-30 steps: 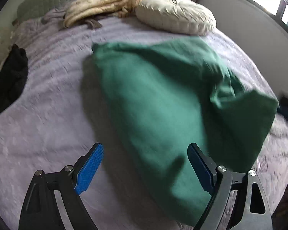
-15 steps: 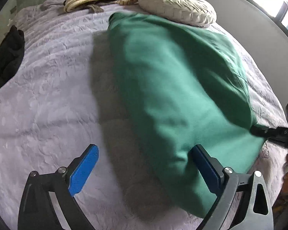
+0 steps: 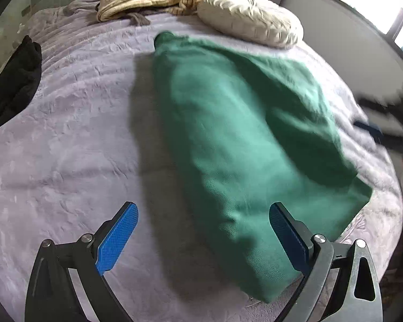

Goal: Fold large clothes

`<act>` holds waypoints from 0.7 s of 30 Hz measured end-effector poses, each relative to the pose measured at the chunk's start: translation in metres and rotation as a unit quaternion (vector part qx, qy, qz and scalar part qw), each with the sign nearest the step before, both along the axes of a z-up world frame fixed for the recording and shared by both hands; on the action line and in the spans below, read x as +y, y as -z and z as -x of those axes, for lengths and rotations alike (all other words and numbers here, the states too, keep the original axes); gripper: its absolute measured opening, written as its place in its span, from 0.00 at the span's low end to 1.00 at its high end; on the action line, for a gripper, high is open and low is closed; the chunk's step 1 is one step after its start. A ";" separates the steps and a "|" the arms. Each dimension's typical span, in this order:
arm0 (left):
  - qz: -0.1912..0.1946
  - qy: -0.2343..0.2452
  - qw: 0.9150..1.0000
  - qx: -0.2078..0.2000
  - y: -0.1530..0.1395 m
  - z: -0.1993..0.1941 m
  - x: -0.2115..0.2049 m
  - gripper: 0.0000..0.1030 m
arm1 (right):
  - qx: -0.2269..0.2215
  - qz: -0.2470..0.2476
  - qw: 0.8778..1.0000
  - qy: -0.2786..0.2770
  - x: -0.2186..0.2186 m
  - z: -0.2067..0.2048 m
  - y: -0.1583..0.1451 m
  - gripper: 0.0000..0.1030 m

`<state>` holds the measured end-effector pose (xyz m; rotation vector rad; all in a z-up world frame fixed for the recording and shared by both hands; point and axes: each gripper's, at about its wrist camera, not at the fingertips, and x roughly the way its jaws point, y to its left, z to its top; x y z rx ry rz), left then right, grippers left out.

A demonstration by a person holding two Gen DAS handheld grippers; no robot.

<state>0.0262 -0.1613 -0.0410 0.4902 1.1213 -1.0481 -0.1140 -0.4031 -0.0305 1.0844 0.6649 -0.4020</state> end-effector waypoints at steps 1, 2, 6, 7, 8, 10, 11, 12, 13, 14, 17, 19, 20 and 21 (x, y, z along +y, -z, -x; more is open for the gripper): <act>-0.006 0.000 1.000 0.004 0.004 0.004 0.001 0.96 | 0.002 -0.009 1.000 -0.008 -0.007 -0.014 0.006 0.53; -0.010 -0.003 1.000 0.010 0.008 0.008 0.004 0.96 | 0.013 -0.014 1.000 -0.017 -0.013 -0.029 0.014 0.52; -0.008 -0.018 1.000 0.025 0.018 0.011 0.018 0.96 | 0.058 -0.020 0.997 -0.041 -0.020 -0.051 0.028 0.04; -0.006 -0.021 0.999 0.029 0.019 0.010 0.020 0.96 | 0.052 -0.014 0.998 -0.043 -0.020 -0.051 0.023 0.04; -0.002 -0.024 0.999 0.032 0.021 0.010 0.021 0.96 | 0.045 0.005 0.998 -0.048 -0.021 -0.052 0.016 0.04; 0.003 -0.019 1.000 0.023 0.025 0.014 0.020 0.96 | 0.046 0.037 0.997 -0.058 -0.027 -0.056 0.011 0.04; 0.005 -0.013 1.000 0.015 0.027 0.017 0.019 0.96 | 0.050 0.032 0.996 -0.060 -0.033 -0.059 0.018 0.04; 0.008 -0.007 1.000 0.006 0.029 0.020 0.017 0.96 | 0.063 0.027 0.996 -0.061 -0.041 -0.062 0.029 0.04; 0.009 -0.003 1.000 0.000 0.032 0.022 0.016 0.97 | 0.075 0.024 0.995 -0.063 -0.046 -0.065 0.041 0.04; 0.008 -0.003 1.000 -0.003 0.034 0.023 0.015 0.99 | 0.089 0.020 0.994 -0.063 -0.051 -0.067 0.057 0.03; 0.011 -0.003 1.000 -0.014 0.038 0.027 0.014 1.00 | 0.070 -0.022 0.996 -0.048 -0.060 -0.060 0.080 0.01; 0.006 -0.003 1.000 -0.012 0.036 0.026 0.015 1.00 | 0.050 -0.046 0.997 -0.033 -0.062 -0.049 0.079 0.01; 0.001 -0.001 1.000 -0.010 0.033 0.026 0.016 1.00 | 0.053 -0.048 0.997 -0.020 -0.062 -0.042 0.074 0.02; -0.004 0.001 1.000 -0.009 0.030 0.024 0.016 1.00 | 0.067 -0.043 0.997 -0.009 -0.062 -0.035 0.069 0.06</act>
